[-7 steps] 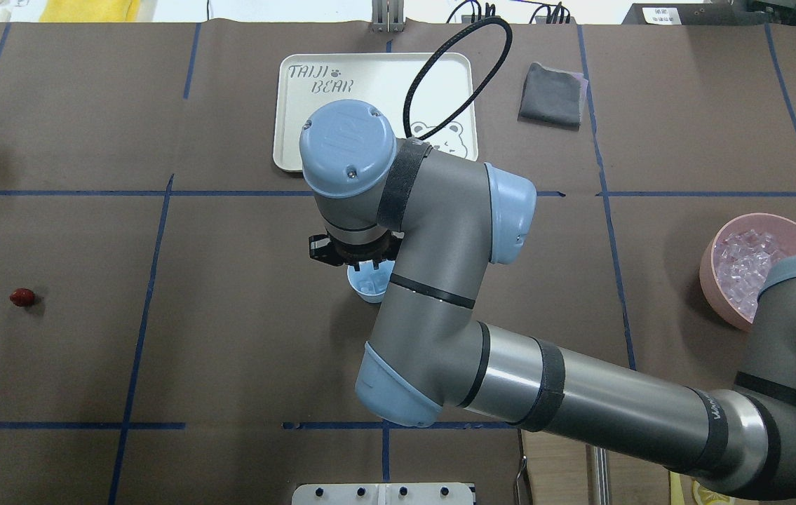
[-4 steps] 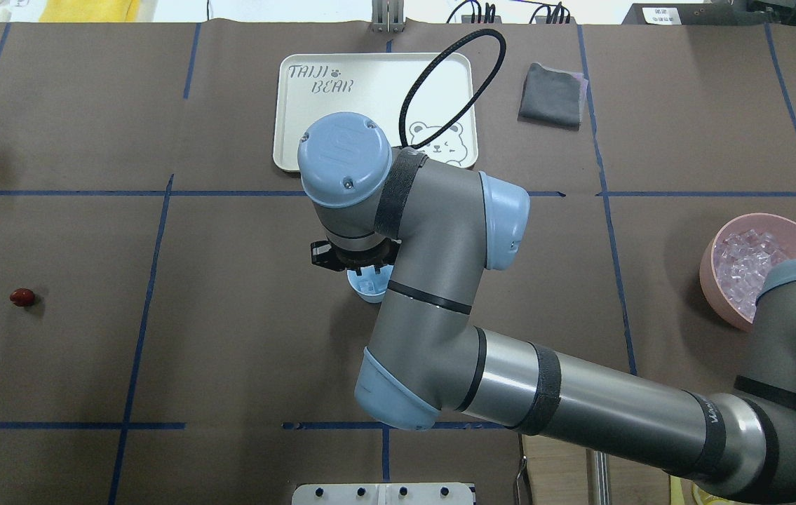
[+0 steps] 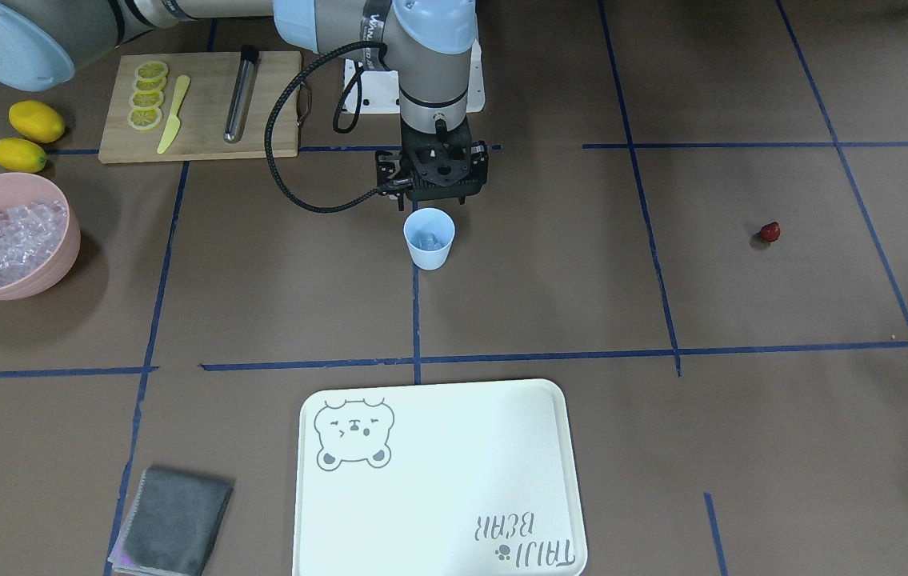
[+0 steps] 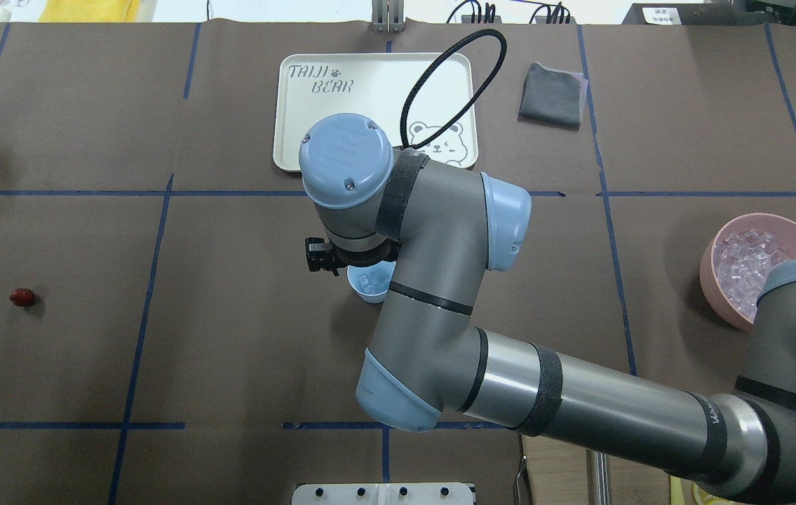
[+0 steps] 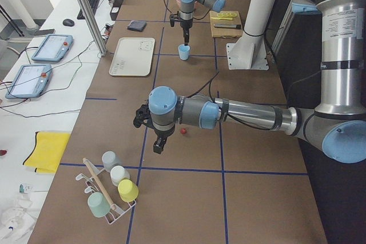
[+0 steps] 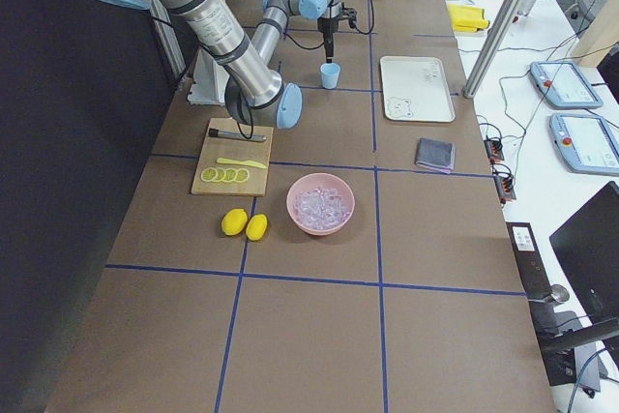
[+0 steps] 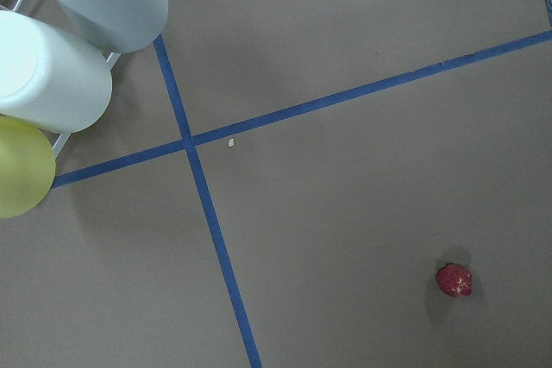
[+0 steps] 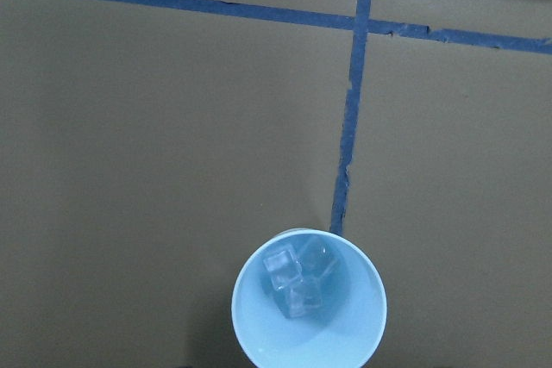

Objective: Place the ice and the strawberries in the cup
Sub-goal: 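Move the right gripper back over the pink bowl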

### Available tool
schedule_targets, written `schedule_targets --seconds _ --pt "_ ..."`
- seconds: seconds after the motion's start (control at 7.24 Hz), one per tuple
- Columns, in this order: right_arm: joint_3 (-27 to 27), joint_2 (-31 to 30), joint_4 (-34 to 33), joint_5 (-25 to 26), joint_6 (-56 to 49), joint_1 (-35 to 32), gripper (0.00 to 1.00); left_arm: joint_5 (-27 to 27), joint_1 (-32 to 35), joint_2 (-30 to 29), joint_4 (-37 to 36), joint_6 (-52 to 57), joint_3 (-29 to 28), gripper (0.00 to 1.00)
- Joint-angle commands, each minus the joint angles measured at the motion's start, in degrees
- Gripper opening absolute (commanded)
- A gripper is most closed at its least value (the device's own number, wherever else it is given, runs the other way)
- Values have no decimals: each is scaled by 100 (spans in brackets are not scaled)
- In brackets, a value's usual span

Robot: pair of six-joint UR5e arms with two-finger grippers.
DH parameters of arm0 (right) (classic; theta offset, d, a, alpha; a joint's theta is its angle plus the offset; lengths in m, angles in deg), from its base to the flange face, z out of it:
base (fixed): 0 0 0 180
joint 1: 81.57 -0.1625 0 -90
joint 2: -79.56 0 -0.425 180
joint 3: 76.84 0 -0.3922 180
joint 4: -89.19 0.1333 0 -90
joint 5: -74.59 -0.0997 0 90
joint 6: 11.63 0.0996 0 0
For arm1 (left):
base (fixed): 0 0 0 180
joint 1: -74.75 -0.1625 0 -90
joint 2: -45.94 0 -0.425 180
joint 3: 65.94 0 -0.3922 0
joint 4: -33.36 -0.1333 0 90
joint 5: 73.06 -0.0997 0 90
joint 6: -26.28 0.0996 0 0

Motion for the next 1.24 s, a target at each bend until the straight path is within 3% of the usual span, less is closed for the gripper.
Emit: schedule_targets --seconds 0.0,0.28,0.41,0.83,1.11 --pt "-58 16 -7 -58 -35 -164 99 0 0 0 0 0 0 100" --pt "-215 -132 -43 -504 -550 -716 99 -9 0 0 0 17 -18 100" --pt "-530 -499 -43 -855 -1006 -1093 99 -9 0 0 0 0 -18 100" --pt "-1488 -2071 -43 -1630 -3165 -2420 99 -52 0 17 0 35 -27 100" --pt "-1806 -3195 -34 -2384 -5000 -3544 99 -62 0 18 0 -9 -18 100"
